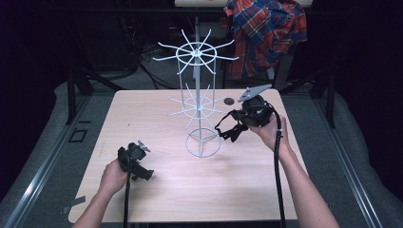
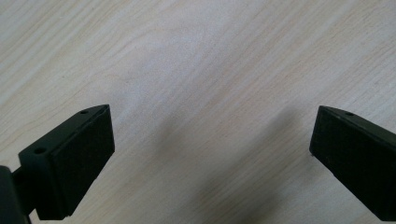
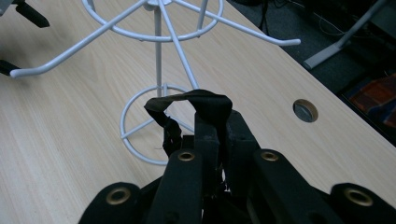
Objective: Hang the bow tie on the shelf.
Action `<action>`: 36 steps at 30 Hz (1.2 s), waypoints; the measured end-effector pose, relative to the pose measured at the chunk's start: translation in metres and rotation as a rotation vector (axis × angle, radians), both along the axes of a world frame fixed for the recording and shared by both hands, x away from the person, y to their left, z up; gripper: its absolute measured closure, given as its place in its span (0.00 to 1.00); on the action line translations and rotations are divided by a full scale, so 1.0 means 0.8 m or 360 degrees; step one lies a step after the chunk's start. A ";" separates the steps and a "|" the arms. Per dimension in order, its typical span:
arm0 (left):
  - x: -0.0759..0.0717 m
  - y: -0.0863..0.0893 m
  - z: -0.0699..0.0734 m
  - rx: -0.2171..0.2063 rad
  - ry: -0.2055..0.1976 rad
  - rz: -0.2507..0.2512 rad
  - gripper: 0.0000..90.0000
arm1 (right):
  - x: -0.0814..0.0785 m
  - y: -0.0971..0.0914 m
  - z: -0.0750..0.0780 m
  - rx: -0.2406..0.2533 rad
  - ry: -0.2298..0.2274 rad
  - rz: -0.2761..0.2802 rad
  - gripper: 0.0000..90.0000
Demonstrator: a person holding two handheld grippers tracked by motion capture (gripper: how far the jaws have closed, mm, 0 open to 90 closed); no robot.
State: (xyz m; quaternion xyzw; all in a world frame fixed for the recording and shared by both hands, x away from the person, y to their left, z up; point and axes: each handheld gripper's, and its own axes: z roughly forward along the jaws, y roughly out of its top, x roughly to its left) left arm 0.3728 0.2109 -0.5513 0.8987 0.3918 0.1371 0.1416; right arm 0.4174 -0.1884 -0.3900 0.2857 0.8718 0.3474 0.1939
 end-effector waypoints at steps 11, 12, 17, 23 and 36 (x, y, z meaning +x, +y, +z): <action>0.000 0.000 0.000 -0.0001 -0.0005 -0.0006 0.00 | 0.021 0.003 -0.011 0.0033 0.0049 0.0036 0.96; 0.000 0.000 0.001 -0.0001 -0.0006 -0.0006 0.00 | 0.022 0.003 -0.013 0.0047 0.0053 0.0045 0.96; -0.001 -0.001 0.000 -0.0003 -0.0006 -0.0004 0.00 | 0.024 0.004 -0.018 0.0057 0.0069 0.0054 0.96; -0.001 -0.001 0.000 -0.0001 -0.0010 -0.0004 0.00 | 0.023 0.009 -0.028 0.0043 0.0098 0.0064 0.95; -0.001 -0.001 0.001 -0.0006 -0.0011 -0.0008 0.00 | 0.016 0.011 -0.032 0.0103 0.0107 0.0073 0.86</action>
